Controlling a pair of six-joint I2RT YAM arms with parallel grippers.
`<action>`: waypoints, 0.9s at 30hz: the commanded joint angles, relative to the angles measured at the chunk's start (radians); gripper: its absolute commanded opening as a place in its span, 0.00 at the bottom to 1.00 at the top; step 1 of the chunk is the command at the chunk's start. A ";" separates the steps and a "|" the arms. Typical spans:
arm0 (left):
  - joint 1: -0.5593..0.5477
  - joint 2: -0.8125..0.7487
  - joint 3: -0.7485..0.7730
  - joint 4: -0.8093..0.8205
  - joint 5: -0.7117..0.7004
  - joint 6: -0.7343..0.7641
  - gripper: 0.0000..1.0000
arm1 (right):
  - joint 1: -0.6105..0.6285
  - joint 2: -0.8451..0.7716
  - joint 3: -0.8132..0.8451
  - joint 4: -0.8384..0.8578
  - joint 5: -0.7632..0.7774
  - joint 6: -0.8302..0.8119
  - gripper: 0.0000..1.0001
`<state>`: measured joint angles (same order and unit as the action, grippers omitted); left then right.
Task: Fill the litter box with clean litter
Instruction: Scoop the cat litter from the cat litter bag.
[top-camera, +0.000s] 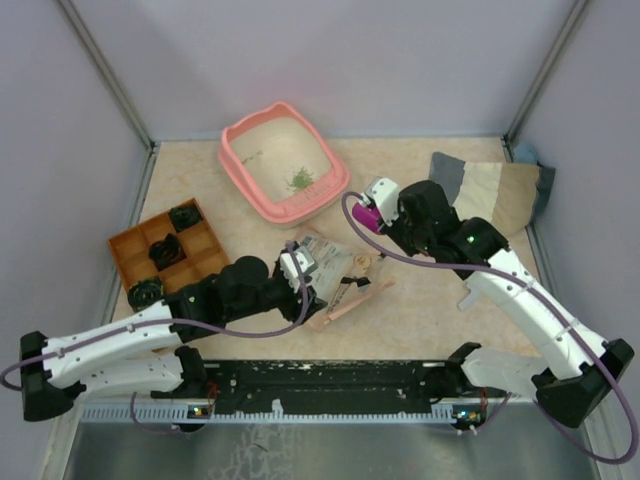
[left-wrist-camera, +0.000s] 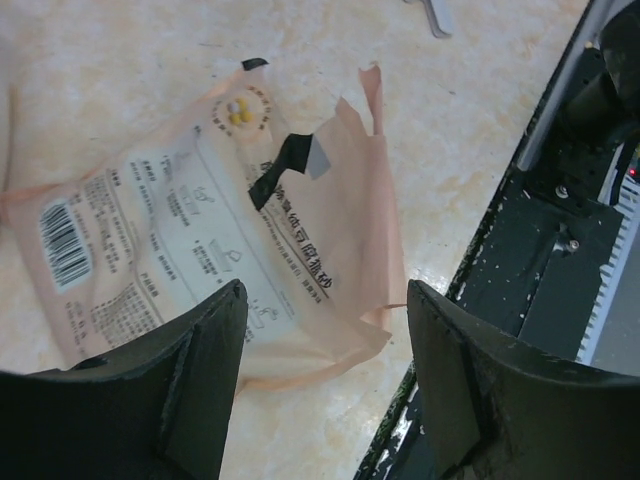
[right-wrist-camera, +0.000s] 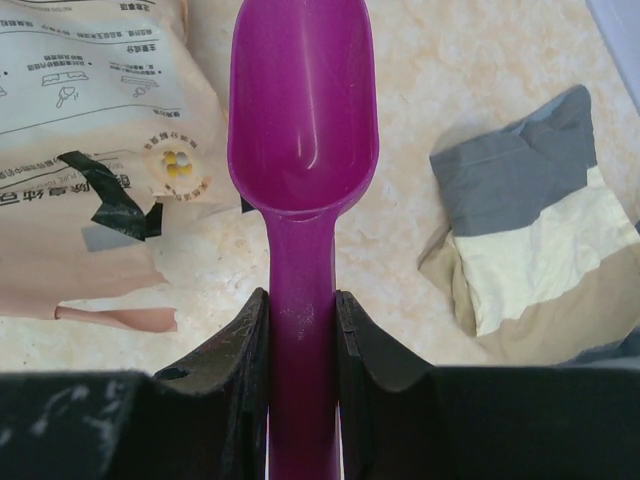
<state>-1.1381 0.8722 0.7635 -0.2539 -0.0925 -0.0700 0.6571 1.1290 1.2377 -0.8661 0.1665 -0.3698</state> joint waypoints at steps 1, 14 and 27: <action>0.002 0.103 0.043 0.105 0.159 0.030 0.70 | -0.046 -0.086 -0.012 -0.007 0.032 0.068 0.00; -0.012 0.348 0.069 0.169 0.176 0.047 0.54 | -0.109 -0.139 -0.080 -0.042 0.070 0.069 0.00; -0.094 0.430 0.077 0.175 0.135 0.071 0.59 | -0.120 -0.165 -0.164 0.010 0.011 0.089 0.00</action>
<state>-1.2072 1.2877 0.8059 -0.1036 0.0700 -0.0196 0.5404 0.9913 1.0908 -0.9146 0.2001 -0.3092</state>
